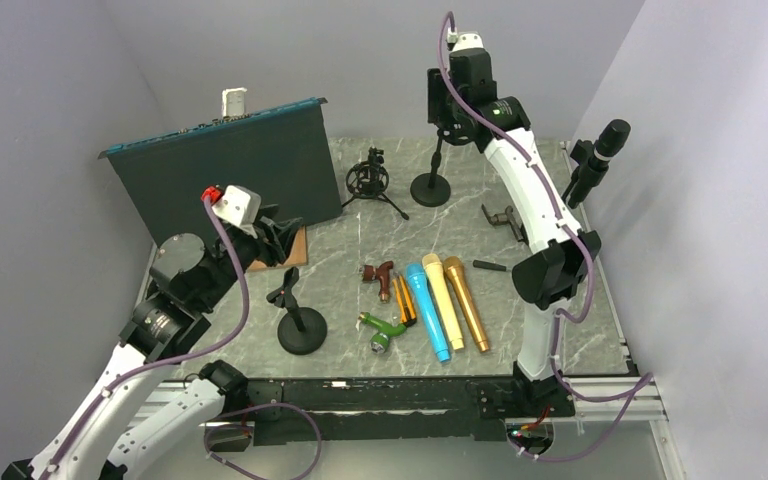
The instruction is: Remove the microphone from the stand
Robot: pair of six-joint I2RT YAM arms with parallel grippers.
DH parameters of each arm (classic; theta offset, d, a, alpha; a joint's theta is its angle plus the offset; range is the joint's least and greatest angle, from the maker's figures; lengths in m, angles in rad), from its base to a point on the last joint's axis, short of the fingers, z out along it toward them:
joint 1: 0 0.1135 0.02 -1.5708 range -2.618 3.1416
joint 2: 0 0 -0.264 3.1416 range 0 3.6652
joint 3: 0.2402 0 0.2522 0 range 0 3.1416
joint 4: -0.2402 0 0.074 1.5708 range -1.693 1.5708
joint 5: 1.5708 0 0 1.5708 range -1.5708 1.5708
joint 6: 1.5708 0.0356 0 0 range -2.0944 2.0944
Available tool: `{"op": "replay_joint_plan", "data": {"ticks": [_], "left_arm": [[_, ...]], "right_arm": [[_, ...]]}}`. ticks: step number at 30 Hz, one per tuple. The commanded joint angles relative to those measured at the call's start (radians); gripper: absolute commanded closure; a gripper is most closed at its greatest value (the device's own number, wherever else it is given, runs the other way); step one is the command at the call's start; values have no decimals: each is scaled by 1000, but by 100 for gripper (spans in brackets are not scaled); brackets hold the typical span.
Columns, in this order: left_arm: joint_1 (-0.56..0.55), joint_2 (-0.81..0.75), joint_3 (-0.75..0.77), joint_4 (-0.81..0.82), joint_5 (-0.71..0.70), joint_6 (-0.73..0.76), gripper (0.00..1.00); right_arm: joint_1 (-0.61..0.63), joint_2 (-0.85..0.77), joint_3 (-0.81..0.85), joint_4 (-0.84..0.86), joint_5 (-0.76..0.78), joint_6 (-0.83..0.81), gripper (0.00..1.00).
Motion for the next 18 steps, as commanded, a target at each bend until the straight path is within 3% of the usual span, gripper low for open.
{"op": "replay_joint_plan", "data": {"ticks": [1, 10, 18], "left_arm": [[-3, 21, 12, 34, 12, -14, 45], [-4, 38, 14, 30, 6, -9, 46], [-3, 14, 15, 27, -14, -6, 45]], "right_arm": [[-4, 7, -11, 59, 61, -56, 38], [-2, -3, -138, 121, -1, -87, 41], [-2, -3, -181, 104, -77, -80, 54]]}}
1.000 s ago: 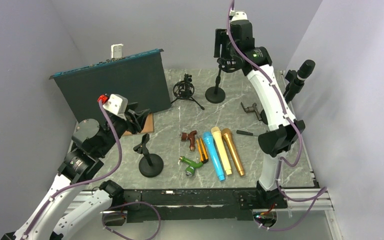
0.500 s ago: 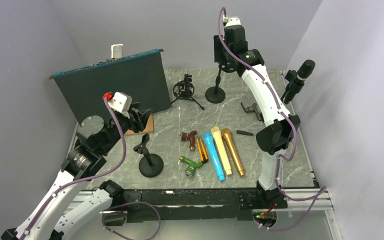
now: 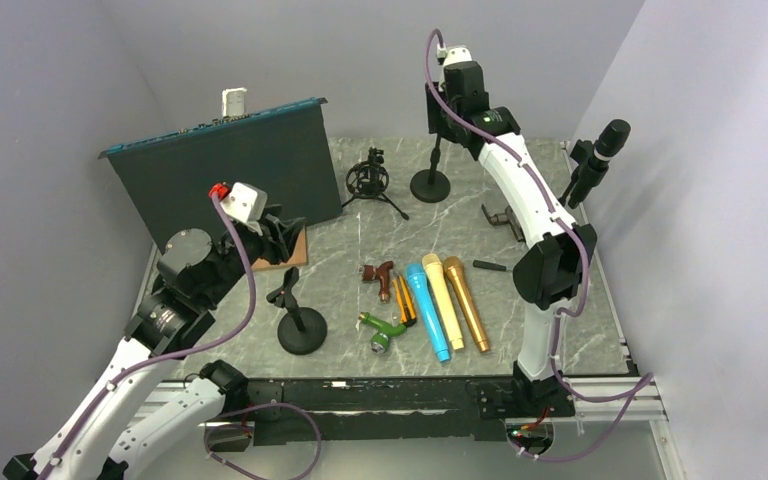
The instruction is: Remove the microphone from the stand
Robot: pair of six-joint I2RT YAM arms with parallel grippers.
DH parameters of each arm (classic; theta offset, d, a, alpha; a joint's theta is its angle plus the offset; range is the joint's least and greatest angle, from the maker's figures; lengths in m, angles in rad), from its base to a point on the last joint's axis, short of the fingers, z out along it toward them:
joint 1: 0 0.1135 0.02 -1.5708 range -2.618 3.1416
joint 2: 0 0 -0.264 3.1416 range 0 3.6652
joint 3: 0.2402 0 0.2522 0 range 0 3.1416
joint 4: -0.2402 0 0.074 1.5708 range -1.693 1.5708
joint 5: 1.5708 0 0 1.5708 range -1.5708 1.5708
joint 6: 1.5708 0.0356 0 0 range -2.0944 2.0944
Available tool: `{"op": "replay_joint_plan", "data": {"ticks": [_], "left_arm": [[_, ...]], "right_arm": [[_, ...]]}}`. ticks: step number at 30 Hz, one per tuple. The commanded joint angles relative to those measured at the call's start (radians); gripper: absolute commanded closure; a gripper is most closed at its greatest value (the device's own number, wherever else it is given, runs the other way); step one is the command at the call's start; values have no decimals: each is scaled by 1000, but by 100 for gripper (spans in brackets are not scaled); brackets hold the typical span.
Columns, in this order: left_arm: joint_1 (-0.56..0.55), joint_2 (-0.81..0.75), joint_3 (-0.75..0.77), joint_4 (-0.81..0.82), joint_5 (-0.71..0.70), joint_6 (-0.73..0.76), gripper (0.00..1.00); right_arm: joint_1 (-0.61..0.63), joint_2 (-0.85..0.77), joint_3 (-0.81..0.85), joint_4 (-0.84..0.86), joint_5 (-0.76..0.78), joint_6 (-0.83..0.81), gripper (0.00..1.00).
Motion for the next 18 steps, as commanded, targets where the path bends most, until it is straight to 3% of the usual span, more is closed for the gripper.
{"op": "replay_joint_plan", "data": {"ticks": [1, 18], "left_arm": [[-4, -18, 17, 27, -11, -7, 46], [-4, -44, 18, 26, -21, -16, 46]], "right_arm": [[1, -9, -48, -13, -51, -10, 56], [1, 30, -136, -35, -101, -44, 67]]}}
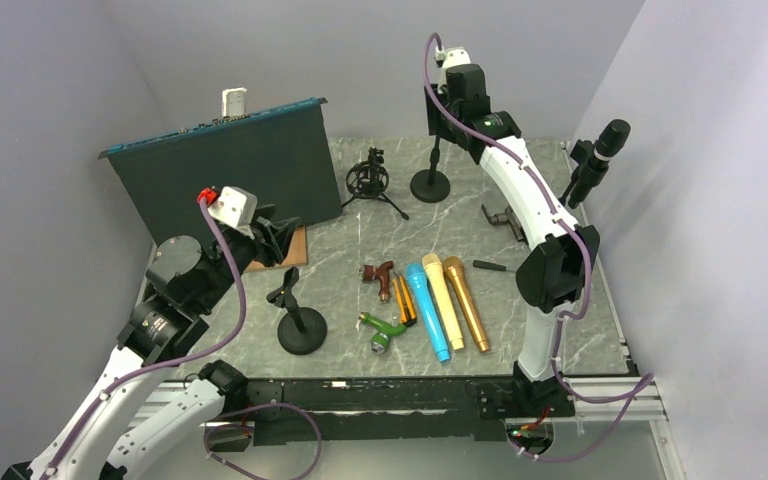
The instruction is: Remove the microphone from the stand
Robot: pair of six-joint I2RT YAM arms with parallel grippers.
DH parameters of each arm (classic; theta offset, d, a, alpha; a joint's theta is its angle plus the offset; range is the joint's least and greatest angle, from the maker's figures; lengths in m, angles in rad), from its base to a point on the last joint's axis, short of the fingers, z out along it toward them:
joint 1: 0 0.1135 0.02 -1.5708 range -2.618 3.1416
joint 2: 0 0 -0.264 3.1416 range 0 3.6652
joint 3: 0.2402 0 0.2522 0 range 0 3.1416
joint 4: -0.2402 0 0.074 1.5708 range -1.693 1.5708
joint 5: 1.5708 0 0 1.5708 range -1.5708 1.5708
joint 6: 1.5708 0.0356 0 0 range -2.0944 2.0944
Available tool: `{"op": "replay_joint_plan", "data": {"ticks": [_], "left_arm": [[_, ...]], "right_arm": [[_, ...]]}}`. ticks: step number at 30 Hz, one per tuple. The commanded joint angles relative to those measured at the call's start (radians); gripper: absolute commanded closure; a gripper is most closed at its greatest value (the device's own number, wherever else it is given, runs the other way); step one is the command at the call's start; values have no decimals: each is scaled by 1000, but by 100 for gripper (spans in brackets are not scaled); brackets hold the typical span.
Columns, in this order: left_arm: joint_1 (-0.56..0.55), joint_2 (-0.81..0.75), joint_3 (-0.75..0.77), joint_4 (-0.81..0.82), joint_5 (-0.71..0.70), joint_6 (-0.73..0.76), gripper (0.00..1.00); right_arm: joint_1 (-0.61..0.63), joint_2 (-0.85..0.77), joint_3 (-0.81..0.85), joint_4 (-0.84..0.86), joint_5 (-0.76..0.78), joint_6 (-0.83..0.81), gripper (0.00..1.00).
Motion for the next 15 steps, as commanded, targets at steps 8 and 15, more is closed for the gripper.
{"op": "replay_joint_plan", "data": {"ticks": [8, 15], "left_arm": [[-3, 3, 20, 26, 1, -20, 46], [-3, 15, 23, 24, 10, -24, 46]], "right_arm": [[2, 66, -164, -98, -66, 4, 70], [3, 10, -297, -97, -75, 40, 71]]}}
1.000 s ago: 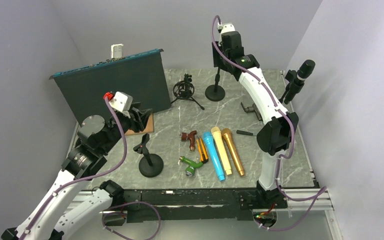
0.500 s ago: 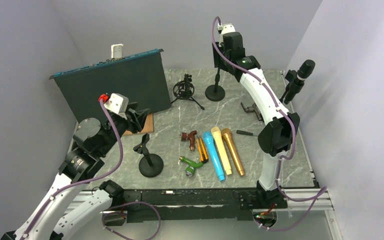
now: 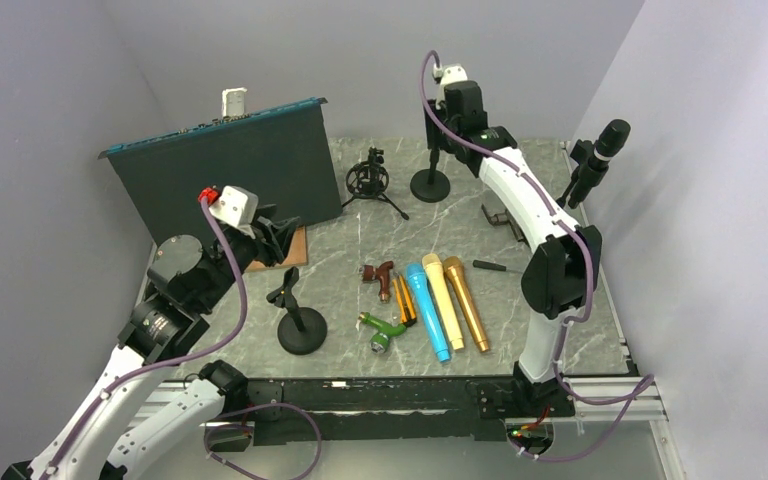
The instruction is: Remove the microphone from the stand
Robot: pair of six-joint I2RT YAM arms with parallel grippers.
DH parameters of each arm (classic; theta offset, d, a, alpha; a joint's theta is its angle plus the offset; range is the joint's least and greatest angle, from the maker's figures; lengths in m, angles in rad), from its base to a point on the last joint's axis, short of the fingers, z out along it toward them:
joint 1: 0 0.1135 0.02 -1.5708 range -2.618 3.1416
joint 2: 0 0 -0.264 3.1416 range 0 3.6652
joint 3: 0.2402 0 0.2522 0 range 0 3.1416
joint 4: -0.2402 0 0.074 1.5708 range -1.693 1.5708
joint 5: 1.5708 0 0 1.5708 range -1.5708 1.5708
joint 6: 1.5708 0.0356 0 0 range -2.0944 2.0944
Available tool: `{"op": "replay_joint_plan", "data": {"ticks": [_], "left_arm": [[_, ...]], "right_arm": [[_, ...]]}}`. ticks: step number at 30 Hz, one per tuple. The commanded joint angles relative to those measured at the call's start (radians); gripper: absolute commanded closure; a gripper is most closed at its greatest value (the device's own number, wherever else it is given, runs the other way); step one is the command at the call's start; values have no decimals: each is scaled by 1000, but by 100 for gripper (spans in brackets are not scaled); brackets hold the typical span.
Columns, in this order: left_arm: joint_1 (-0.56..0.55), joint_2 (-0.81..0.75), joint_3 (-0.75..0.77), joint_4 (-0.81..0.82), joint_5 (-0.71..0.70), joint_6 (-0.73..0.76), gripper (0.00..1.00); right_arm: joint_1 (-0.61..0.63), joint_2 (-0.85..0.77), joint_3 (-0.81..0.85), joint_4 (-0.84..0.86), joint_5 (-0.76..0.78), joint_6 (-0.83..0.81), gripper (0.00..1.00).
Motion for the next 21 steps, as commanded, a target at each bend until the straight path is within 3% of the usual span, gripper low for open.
{"op": "replay_joint_plan", "data": {"ticks": [1, 7, 11, 21], "left_arm": [[-3, 12, 21, 25, 11, -24, 46], [-4, 25, 20, 28, 22, -29, 47], [-4, 30, 19, 26, 17, -27, 47], [-4, 36, 21, 26, 23, -28, 47]], "right_arm": [[3, 34, -153, -214, -53, 36, 72], [0, -6, -189, -180, -3, 15, 63], [-4, 42, -44, -234, 11, 3, 48], [-4, 3, 196, -308, -13, 9, 25]]}}
